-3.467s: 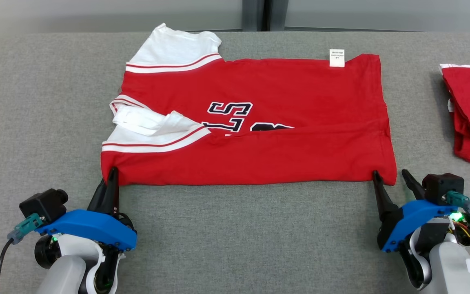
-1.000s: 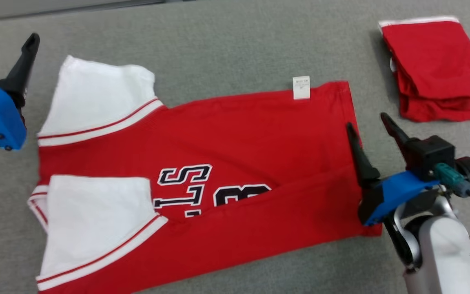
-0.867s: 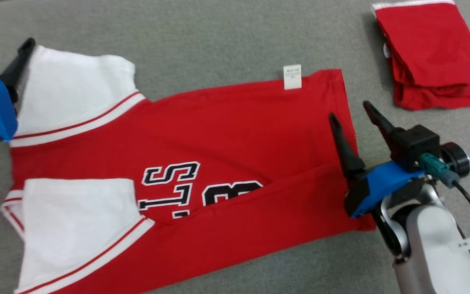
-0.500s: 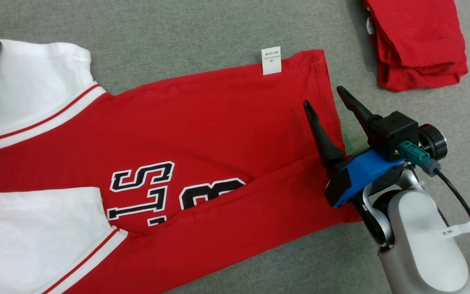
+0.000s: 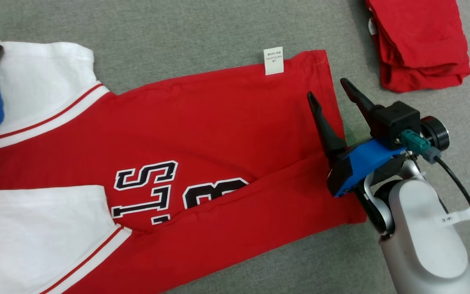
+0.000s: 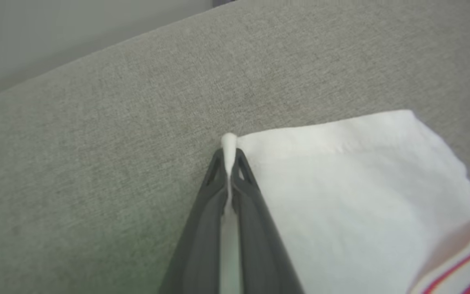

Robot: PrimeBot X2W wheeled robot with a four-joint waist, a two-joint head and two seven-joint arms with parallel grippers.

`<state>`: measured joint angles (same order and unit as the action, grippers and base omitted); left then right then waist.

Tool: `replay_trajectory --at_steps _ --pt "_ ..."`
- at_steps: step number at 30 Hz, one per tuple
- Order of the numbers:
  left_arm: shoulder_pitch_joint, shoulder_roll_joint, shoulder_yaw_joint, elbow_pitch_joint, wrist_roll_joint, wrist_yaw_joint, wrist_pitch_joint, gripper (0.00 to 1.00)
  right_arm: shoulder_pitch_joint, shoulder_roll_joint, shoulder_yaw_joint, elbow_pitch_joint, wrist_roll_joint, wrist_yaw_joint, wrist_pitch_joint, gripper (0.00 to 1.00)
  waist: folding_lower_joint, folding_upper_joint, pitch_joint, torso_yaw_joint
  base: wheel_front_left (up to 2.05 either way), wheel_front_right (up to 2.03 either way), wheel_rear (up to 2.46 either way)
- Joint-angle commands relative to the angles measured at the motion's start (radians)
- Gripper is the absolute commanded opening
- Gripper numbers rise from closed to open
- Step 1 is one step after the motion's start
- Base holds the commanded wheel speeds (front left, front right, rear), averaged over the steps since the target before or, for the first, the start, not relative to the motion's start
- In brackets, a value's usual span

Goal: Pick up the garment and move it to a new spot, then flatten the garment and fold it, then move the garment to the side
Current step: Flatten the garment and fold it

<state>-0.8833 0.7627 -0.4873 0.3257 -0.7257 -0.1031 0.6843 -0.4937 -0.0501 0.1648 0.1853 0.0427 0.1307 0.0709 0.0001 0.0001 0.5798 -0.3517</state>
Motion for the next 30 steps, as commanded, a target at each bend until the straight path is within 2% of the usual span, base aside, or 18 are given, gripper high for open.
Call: replay_trajectory --at_steps 1,7,12,18,24,25,27,29,30 --pt "-0.009 -0.006 -0.009 -0.006 0.009 -0.005 -0.017 0.00 -0.030 -0.001 -0.002 0.012 -0.016 0.000 0.018 1.00 -0.0001 -0.0001 -0.006 0.013 0.00 0.00 0.00" --pt "-0.035 -0.040 -0.020 -0.023 0.030 -0.016 -0.133 0.00 -0.107 -0.002 -0.039 0.089 -0.054 0.000 0.109 1.00 -0.0001 -0.0001 -0.038 0.068 0.00 0.00 0.00" --pt "-0.045 -0.071 -0.044 -0.054 0.021 -0.023 -0.208 0.00 -0.176 -0.033 -0.106 0.165 -0.090 0.000 0.195 1.00 -0.0001 -0.0001 -0.066 0.126 0.00 0.00 0.00" --pt "-0.031 -0.089 -0.083 -0.100 0.005 -0.029 -0.259 0.00 -0.222 -0.069 -0.160 0.249 -0.077 0.000 0.289 1.00 -0.0001 -0.0001 -0.086 0.176 0.00 0.00 0.00" --pt "-0.025 -0.098 -0.123 -0.142 -0.009 -0.027 -0.301 0.00 -0.250 -0.095 -0.194 0.305 -0.006 0.000 0.354 0.98 -0.0001 -0.0001 -0.095 0.215 0.00 0.00 0.00" --pt "-0.026 -0.099 -0.127 -0.145 -0.012 -0.027 -0.306 0.00 -0.255 -0.094 -0.199 0.312 0.011 0.000 0.359 0.86 -0.0001 -0.0001 -0.095 0.220 0.00 0.00 0.00" --pt "-0.028 -0.102 -0.136 -0.150 -0.016 -0.027 -0.313 0.00 -0.266 -0.097 -0.205 0.331 0.042 0.000 0.370 0.50 -0.0001 -0.0001 -0.094 0.228 0.00 0.00 0.00" --pt "-0.032 -0.103 -0.145 -0.153 -0.022 -0.028 -0.320 0.00 -0.275 -0.103 -0.214 0.350 0.067 0.000 0.382 0.37 -0.0001 -0.0001 -0.093 0.234 0.00 0.00 0.00" --pt "-0.033 -0.104 -0.150 -0.152 -0.022 -0.028 -0.323 0.00 -0.279 -0.104 -0.214 0.360 0.078 0.000 0.387 0.26 -0.0001 -0.0001 -0.093 0.236 0.00 0.00 0.00"
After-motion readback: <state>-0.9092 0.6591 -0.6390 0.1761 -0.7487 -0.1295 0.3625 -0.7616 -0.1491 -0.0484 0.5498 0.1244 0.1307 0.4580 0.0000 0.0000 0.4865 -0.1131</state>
